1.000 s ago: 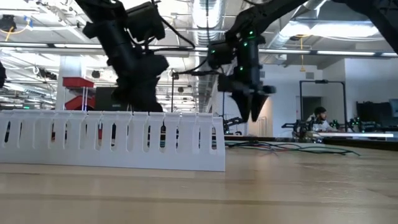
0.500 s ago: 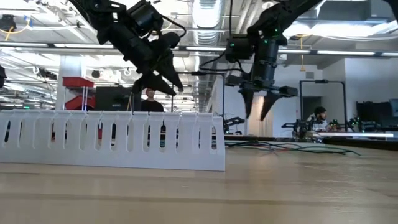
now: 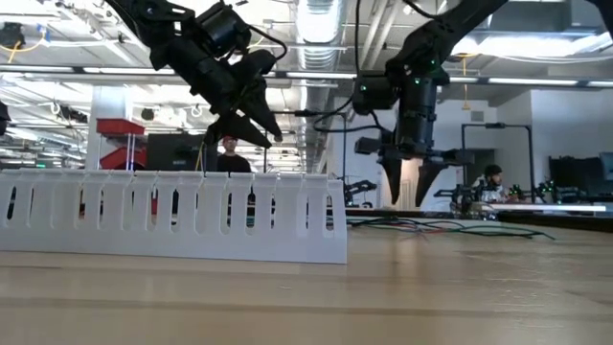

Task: Ziptie cables
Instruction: Wrap the colored cables with the black zip tie

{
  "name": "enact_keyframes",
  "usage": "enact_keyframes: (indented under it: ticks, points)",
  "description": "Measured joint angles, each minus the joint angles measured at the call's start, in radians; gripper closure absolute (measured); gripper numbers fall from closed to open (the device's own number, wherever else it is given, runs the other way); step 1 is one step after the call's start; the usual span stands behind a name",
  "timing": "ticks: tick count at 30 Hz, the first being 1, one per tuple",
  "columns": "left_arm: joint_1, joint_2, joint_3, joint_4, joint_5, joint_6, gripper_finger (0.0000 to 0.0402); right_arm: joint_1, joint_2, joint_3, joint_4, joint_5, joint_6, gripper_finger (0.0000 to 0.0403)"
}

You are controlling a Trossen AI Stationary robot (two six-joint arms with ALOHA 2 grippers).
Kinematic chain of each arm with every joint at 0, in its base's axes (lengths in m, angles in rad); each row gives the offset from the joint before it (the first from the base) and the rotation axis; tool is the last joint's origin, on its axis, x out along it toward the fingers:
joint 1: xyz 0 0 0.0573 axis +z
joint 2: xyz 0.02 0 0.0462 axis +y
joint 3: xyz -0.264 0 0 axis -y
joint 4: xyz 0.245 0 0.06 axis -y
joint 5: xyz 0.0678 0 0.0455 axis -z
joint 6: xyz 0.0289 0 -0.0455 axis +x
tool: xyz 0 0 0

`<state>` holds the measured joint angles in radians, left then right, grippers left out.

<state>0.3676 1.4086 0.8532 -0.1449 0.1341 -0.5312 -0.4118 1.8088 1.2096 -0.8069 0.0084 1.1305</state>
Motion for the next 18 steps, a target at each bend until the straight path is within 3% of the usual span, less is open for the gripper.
enact_keyframes:
  ticks: [13, 18]
  points:
    - [0.0, 0.0, 0.0, 0.0, -0.002, 0.002, 0.0261, 0.001, 0.014, -0.073, 0.165, -0.047, 0.024, 0.0242]
    - [0.0, 0.0, 0.0, 0.001, -0.005, 0.011, 0.0261, -0.001, 0.013, -0.073, 0.165, -0.054, 0.02, 0.0268]
